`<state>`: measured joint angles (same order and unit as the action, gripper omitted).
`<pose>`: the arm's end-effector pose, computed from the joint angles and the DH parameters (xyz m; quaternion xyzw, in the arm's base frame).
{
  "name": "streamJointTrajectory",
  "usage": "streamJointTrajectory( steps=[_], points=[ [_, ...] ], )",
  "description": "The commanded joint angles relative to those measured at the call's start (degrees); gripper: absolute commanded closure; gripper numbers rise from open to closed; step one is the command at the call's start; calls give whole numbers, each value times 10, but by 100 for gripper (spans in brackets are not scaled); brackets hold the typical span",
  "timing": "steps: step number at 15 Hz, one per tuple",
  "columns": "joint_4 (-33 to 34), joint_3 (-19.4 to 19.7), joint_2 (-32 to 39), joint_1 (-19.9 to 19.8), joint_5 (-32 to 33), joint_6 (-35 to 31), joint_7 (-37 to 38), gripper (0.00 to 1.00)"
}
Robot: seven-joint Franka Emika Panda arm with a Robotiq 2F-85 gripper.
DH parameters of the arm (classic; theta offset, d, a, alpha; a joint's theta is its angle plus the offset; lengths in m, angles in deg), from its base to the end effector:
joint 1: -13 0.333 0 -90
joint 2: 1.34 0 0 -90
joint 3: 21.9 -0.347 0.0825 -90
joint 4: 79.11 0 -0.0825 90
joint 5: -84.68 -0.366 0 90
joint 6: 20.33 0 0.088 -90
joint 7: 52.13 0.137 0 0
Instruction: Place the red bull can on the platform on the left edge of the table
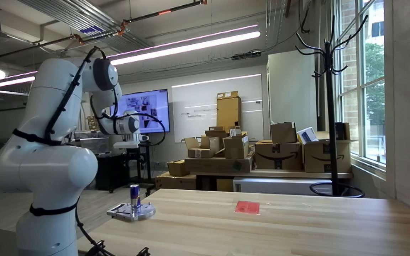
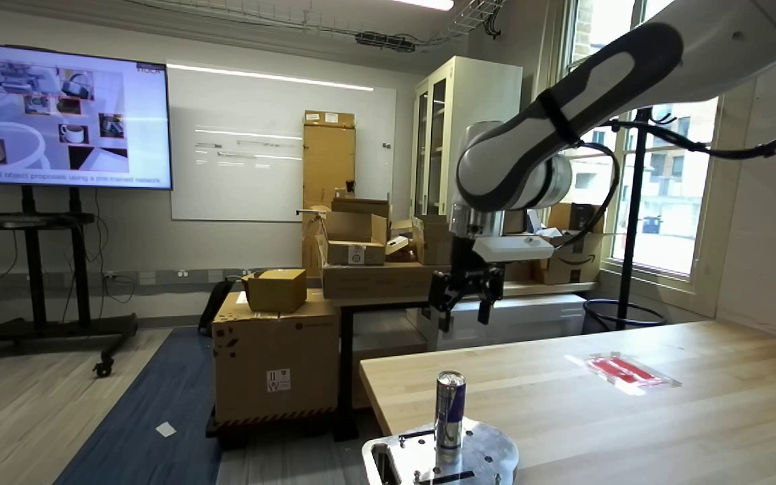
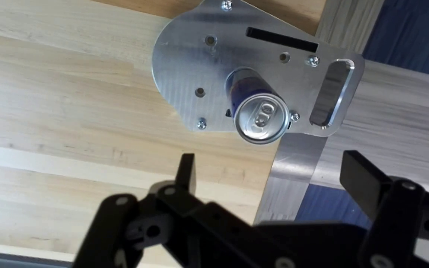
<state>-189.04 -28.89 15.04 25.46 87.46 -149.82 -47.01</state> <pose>0.5832 0.1991 0.3617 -0.9902 -0.1365 -0.0288 0.0041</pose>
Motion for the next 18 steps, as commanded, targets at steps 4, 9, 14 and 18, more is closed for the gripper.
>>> streamJointTrajectory(
  steps=[4,9,14,18],
  points=[
    [-131,39,-140,-75,-61,-11,-17,0],
    [-187,77,-184,-116,-87,-22,-32,0],
    [-183,90,-177,-127,-75,-12,-19,0],
    [-188,93,-182,-129,-76,-13,-19,0]
  ],
)
